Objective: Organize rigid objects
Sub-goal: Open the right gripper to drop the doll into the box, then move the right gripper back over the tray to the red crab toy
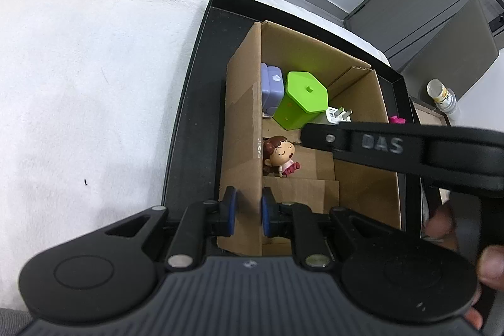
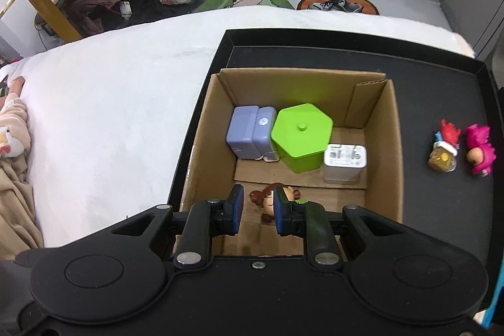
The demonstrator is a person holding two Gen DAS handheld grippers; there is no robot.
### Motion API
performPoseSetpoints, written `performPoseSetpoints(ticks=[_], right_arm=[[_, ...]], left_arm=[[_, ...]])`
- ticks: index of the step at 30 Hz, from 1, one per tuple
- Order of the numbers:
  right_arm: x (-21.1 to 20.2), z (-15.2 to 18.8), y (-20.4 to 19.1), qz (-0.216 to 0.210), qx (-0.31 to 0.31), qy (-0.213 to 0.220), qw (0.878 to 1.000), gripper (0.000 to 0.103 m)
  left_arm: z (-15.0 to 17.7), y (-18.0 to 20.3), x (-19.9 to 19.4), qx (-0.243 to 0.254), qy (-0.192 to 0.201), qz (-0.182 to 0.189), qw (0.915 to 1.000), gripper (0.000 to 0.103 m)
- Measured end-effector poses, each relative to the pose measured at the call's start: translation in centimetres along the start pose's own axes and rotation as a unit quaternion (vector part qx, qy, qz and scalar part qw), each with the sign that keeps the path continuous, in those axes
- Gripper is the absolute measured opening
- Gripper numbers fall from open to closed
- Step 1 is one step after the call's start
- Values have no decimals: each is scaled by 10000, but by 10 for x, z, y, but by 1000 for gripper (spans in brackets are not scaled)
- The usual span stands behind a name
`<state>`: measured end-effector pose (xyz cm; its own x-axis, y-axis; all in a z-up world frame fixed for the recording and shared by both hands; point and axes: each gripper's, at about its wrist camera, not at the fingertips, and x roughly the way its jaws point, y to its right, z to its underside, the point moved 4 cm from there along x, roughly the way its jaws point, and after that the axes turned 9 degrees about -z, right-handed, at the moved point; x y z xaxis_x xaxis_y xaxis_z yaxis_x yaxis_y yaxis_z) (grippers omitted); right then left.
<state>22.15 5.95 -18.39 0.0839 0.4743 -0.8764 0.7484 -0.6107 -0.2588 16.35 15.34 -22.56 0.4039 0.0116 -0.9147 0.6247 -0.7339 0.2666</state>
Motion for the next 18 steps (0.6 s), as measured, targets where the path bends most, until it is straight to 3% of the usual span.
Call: performPoseSetpoints(ticks=[18], right_arm=[[-58, 5, 32, 143, -171, 370, 9991, 29]], left_arm=[[1, 5, -1, 65, 13, -80, 9999, 15]])
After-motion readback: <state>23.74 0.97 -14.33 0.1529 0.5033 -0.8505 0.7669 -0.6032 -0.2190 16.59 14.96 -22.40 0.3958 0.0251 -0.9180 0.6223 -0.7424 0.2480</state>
